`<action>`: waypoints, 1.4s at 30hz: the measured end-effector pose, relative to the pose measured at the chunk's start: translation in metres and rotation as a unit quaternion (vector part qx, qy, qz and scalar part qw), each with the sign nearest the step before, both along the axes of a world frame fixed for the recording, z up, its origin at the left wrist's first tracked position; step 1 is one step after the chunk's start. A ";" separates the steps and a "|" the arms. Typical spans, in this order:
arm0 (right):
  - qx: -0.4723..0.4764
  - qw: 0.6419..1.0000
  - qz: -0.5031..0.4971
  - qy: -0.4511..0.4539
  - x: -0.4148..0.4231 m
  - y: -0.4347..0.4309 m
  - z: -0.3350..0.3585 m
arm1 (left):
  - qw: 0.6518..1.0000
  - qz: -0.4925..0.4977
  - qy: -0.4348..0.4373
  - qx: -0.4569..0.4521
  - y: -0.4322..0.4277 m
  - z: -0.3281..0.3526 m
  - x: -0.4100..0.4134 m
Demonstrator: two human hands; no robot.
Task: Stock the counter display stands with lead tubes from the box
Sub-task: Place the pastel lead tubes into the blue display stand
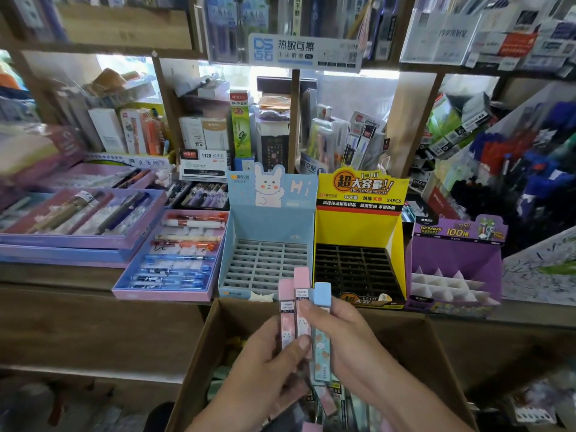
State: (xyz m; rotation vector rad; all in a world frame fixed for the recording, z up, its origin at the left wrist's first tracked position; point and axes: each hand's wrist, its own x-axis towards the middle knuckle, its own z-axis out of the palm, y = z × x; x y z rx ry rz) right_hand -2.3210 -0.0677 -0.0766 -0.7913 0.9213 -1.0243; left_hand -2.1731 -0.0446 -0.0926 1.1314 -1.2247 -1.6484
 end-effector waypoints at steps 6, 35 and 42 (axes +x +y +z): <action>-0.045 0.998 -0.006 0.049 0.004 -0.006 0.004 | 0.999 0.009 0.016 -0.031 0.002 0.013 -0.003; -0.176 0.958 -0.061 0.217 -0.017 -0.038 0.019 | 0.989 0.120 0.046 -0.073 -0.024 0.013 -0.003; -0.163 0.974 -0.065 0.141 -0.013 -0.056 0.021 | 0.982 0.167 -0.009 -0.083 -0.031 0.008 0.022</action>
